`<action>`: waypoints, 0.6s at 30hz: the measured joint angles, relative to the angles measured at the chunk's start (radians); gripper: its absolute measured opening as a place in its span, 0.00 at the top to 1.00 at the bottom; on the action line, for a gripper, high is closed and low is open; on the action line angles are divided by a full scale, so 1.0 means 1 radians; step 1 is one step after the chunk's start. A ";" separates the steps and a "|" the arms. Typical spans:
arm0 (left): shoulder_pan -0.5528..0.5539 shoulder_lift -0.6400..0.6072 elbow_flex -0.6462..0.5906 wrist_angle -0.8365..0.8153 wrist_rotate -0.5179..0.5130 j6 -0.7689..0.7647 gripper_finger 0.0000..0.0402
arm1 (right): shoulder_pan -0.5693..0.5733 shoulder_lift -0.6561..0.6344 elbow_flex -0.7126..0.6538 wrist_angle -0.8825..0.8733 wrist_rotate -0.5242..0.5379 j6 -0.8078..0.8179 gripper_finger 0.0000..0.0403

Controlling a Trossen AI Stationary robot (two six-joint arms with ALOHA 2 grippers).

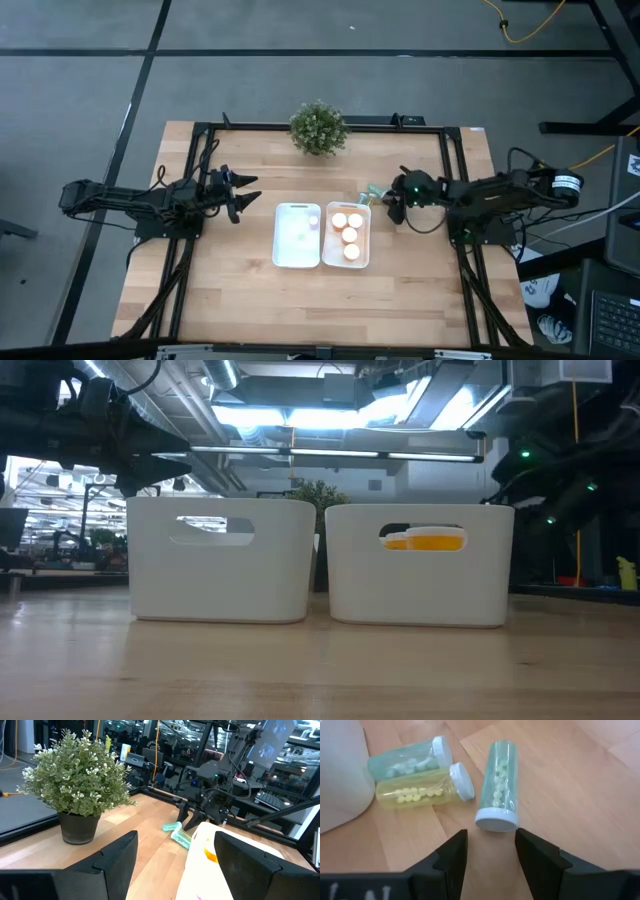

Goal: Pick and place medicine bottles into bin by pill shape (circle, oval)
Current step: Put the blue tablet bottle into the left white bin

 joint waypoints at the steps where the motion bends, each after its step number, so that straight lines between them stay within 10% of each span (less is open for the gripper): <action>1: 0.000 0.000 0.000 0.000 0.000 0.000 0.36 | 0.014 0.000 -0.018 0.033 0.021 0.001 0.57; 18: 0.000 0.000 0.000 0.000 0.000 0.000 0.36 | 0.150 0.002 -0.091 0.126 0.246 0.111 0.57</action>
